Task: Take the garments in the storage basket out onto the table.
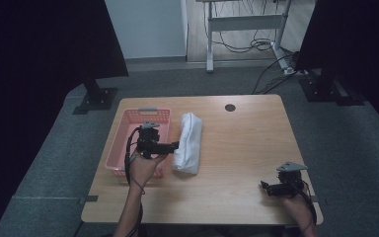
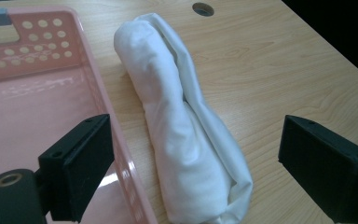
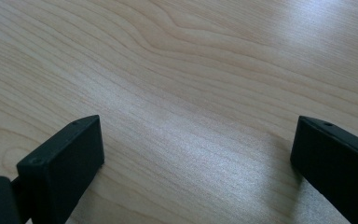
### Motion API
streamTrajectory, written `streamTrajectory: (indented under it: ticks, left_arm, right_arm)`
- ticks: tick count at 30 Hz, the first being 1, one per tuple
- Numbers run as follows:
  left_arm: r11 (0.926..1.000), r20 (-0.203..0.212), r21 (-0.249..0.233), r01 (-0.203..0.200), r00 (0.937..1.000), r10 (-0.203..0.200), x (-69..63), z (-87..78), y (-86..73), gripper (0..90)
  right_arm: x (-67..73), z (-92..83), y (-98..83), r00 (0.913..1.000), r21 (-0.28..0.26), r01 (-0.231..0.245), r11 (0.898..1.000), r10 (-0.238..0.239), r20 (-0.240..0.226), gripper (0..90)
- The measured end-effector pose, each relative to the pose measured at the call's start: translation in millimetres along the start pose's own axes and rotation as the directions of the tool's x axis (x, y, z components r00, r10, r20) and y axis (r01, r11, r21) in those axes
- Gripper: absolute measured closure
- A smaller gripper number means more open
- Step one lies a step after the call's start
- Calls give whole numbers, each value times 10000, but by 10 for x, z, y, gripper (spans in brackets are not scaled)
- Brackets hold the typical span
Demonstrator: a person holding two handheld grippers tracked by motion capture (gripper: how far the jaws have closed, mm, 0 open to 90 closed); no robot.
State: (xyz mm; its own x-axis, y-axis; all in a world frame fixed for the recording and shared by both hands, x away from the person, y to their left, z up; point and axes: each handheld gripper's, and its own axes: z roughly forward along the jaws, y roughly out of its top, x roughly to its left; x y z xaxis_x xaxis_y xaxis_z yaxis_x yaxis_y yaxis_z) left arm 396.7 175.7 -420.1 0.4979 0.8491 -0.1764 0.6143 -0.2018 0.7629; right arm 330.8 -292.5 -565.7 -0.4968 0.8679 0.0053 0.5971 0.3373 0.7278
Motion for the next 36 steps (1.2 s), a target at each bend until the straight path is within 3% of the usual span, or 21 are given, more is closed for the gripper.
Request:
streamTrajectory:
  ticks: [36]
  left_arm:
    - [9990, -462, -310, 310, 9984, -324, 278, -368, -308, 99]
  right_arm:
    - [1, 0, 1, 10000, -2, -11, 10000, 11, 4, 22]
